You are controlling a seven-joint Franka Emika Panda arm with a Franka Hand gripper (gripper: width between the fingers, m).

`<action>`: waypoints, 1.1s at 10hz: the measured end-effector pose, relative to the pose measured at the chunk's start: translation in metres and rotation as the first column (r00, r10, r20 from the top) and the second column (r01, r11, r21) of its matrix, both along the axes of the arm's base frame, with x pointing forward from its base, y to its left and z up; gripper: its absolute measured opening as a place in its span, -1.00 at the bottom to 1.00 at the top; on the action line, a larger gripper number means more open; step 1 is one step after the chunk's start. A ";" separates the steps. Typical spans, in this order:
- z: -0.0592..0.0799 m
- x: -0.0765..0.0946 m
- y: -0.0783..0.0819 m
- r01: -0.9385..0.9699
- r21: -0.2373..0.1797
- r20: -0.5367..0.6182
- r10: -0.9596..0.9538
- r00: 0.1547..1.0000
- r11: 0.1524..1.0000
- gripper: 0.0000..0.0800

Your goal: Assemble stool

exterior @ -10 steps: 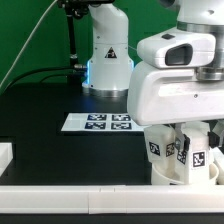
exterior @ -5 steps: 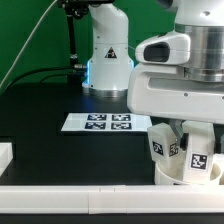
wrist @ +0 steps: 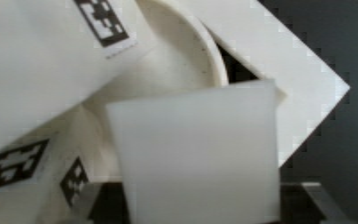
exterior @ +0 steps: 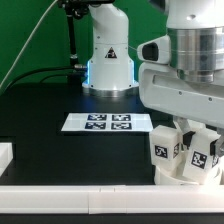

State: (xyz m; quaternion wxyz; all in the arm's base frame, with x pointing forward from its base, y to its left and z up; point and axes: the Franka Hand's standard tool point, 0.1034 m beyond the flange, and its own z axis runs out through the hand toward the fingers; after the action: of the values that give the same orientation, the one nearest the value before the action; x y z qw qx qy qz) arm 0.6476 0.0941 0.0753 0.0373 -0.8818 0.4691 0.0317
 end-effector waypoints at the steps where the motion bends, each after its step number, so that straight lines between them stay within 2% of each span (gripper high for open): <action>1: 0.000 0.000 0.000 0.061 0.001 -0.006 -0.061 0.998 0.998 -0.15; 4: 0.000 0.000 0.001 0.225 -0.001 -0.022 -0.225 0.974 0.974 -0.15; 5: 0.000 0.002 0.001 0.415 0.009 -0.033 -0.414 0.909 0.910 -0.15; 6: -0.001 0.002 0.002 0.609 0.028 -0.029 -0.608 0.793 0.793 -0.15; 7: -0.001 0.002 0.004 0.692 0.046 -0.025 -0.692 0.721 0.720 -0.15; 8: -0.002 -0.001 0.007 0.815 0.085 -0.031 -0.816 0.577 0.573 -0.15; 9: -0.002 -0.005 0.011 0.876 0.132 -0.027 -0.882 0.471 0.464 -0.15; 11: -0.002 -0.007 0.014 0.892 0.136 -0.043 -0.897 0.439 0.430 -0.15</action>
Offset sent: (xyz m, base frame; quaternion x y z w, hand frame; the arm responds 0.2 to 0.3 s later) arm 0.0000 0.0000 0.0000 0.0000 0.0000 0.1296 0.9916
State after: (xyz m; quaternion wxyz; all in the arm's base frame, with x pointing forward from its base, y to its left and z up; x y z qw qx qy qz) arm 0.6404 0.1083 0.0735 0.1178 -0.4952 0.8604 0.0239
